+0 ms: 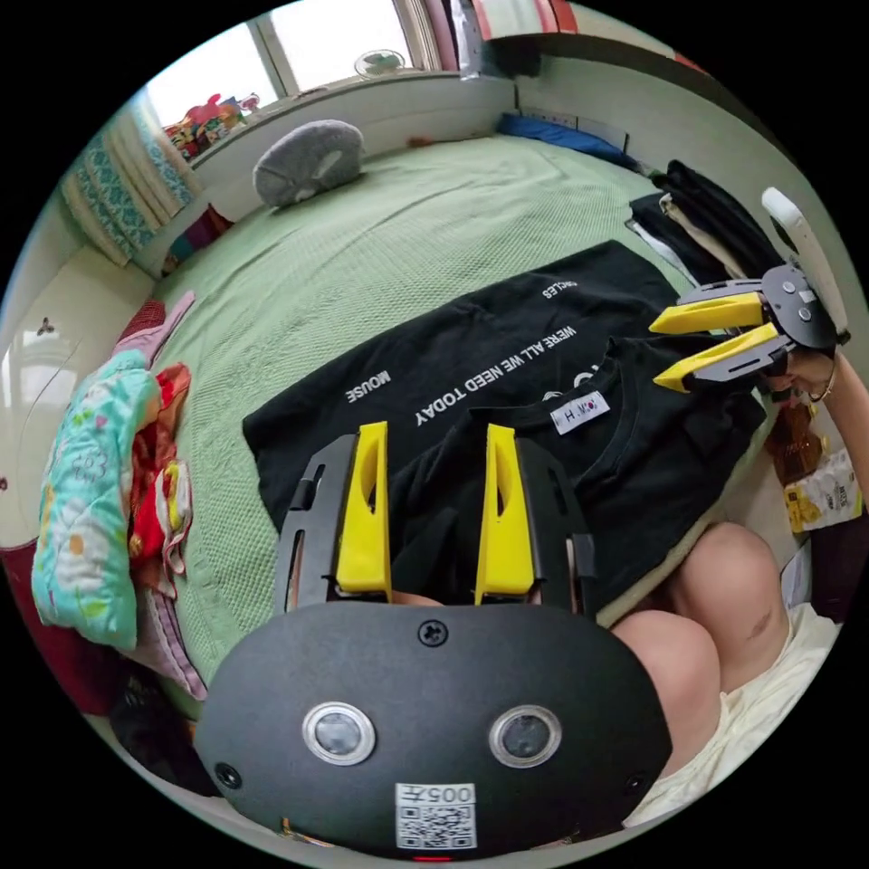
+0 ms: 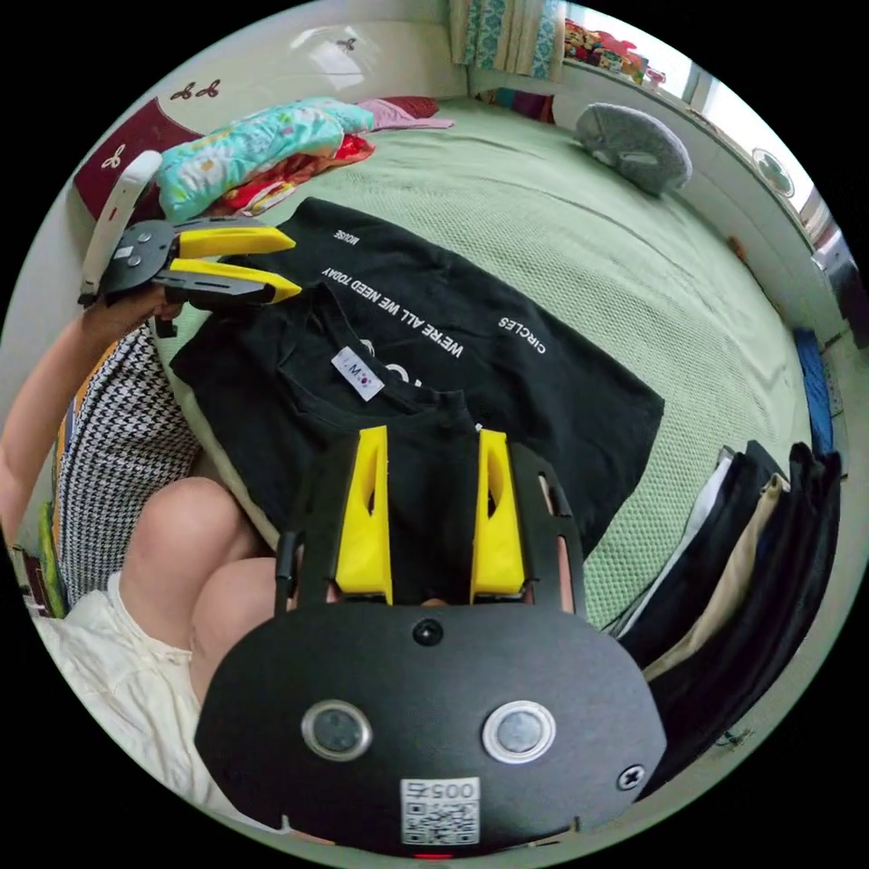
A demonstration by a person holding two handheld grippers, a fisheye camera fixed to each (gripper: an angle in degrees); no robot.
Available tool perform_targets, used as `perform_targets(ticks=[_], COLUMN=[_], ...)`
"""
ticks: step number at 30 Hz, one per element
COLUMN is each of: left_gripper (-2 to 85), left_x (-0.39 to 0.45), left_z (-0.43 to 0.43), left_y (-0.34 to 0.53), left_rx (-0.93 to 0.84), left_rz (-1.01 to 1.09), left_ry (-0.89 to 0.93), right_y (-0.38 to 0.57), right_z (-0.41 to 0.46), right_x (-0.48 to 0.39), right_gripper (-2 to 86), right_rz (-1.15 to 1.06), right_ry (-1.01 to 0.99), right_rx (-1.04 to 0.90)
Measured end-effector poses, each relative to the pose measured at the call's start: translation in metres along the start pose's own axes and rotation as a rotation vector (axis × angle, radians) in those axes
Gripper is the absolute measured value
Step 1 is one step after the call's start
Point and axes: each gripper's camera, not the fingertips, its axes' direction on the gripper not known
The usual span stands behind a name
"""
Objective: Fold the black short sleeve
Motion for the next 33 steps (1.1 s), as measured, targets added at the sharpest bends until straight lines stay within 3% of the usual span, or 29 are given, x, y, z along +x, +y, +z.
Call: perform_targets(ticks=[5,7,12,21,28,33], left_gripper=[10.1,7.2,3.9,4.2,4.0,1.5], left_x=[0.02,0.024,0.033,0.037,0.051,0.05], left_z=[0.014,0.01,-0.018,-0.036,-0.022,-0.032], left_y=[-0.001,0.002,0.019,0.097,0.153,0.168], left_rx=[-0.009,-0.01,0.051,0.098,0.046,0.077], left_rz=[-0.007,-0.041,-0.02,-0.186,-0.291,-0.33], left_ry=[0.011,0.013,-0.036,0.121,0.184,0.201], right_y=[-0.004,0.004,0.028,0.101,0.152,0.18], right_z=[0.02,0.012,-0.022,-0.036,-0.009,-0.023], right_x=[-0.018,-0.027,-0.054,-0.115,-0.103,-0.079], right_gripper=[7.4,0.4,-1.3,-1.3,-0.3,-0.8], right_rz=[-0.012,-0.001,-0.051,-0.159,0.017,0.138], right_ry=[0.081,0.106,0.103,0.176,-0.014,-0.069], right_rx=[-0.021,0.013,0.124,0.181,0.072,0.099])
